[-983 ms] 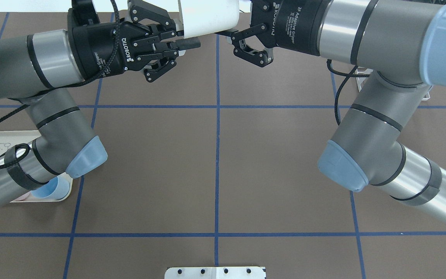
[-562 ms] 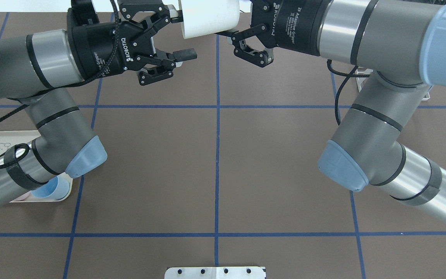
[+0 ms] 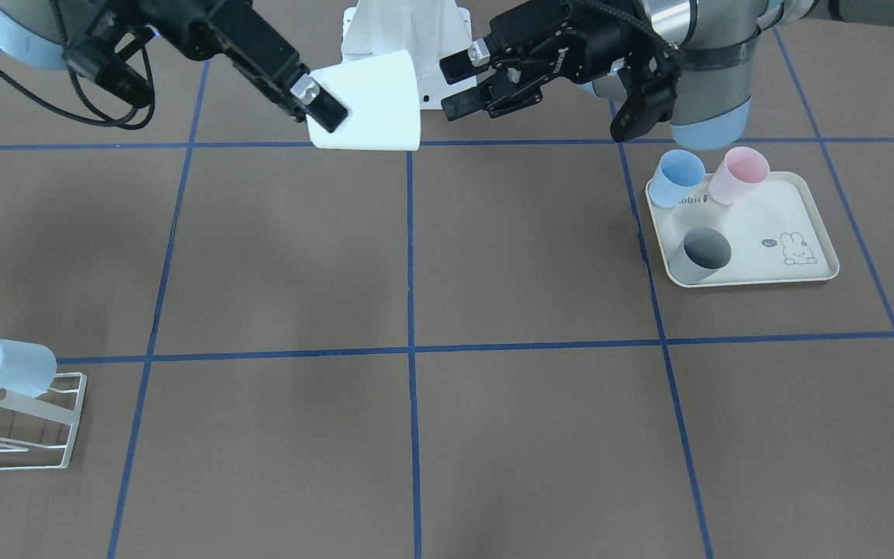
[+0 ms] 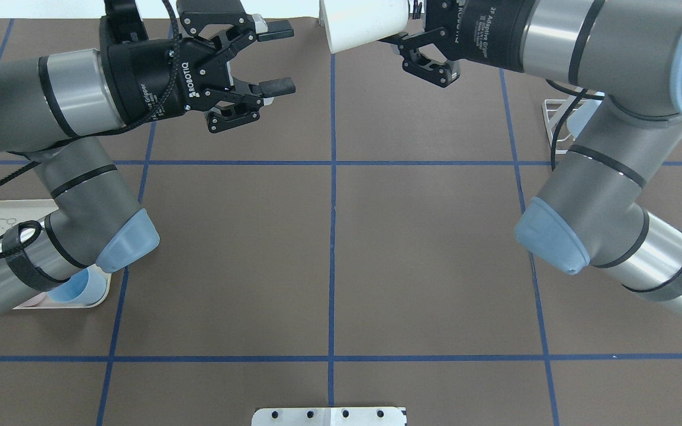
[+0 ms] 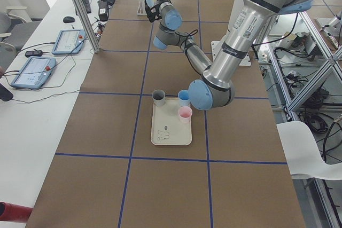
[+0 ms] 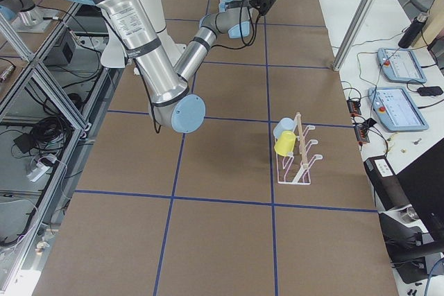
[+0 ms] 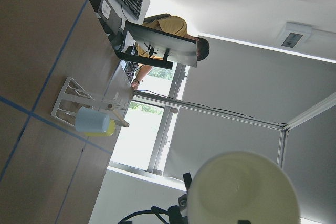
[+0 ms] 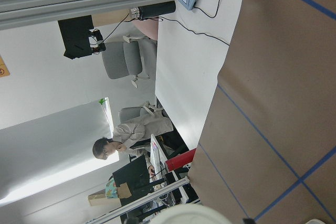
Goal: Transfer IKEA cup to right arm and place on rack
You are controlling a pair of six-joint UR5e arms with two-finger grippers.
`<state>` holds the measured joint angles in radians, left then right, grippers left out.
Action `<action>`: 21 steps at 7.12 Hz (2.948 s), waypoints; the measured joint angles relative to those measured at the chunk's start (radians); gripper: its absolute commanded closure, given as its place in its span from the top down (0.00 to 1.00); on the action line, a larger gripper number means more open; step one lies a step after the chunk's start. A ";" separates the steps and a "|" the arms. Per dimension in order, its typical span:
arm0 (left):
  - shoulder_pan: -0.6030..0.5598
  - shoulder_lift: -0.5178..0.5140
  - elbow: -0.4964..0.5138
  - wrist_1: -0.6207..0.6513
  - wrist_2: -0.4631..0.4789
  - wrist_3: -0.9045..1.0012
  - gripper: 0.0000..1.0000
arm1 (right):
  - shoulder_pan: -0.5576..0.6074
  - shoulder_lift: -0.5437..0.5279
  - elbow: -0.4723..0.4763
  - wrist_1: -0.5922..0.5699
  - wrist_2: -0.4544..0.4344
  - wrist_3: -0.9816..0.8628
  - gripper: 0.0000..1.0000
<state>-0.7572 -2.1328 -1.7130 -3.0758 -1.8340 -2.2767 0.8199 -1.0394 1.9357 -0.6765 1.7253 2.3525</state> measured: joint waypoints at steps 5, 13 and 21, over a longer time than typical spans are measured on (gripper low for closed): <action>0.001 0.006 0.016 -0.002 0.003 0.003 0.73 | 0.211 -0.195 0.116 -0.317 0.080 -0.594 0.00; 0.002 0.003 0.045 -0.003 0.006 0.003 0.73 | 0.452 -0.653 0.065 -0.339 0.012 -1.481 0.00; 0.004 0.002 0.046 -0.003 0.004 0.003 0.73 | 0.398 -0.530 -0.134 -0.334 -0.018 -1.474 0.00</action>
<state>-0.7534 -2.1304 -1.6674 -3.0787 -1.8300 -2.2734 1.2177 -1.5694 1.8014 -1.0106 1.7072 0.8788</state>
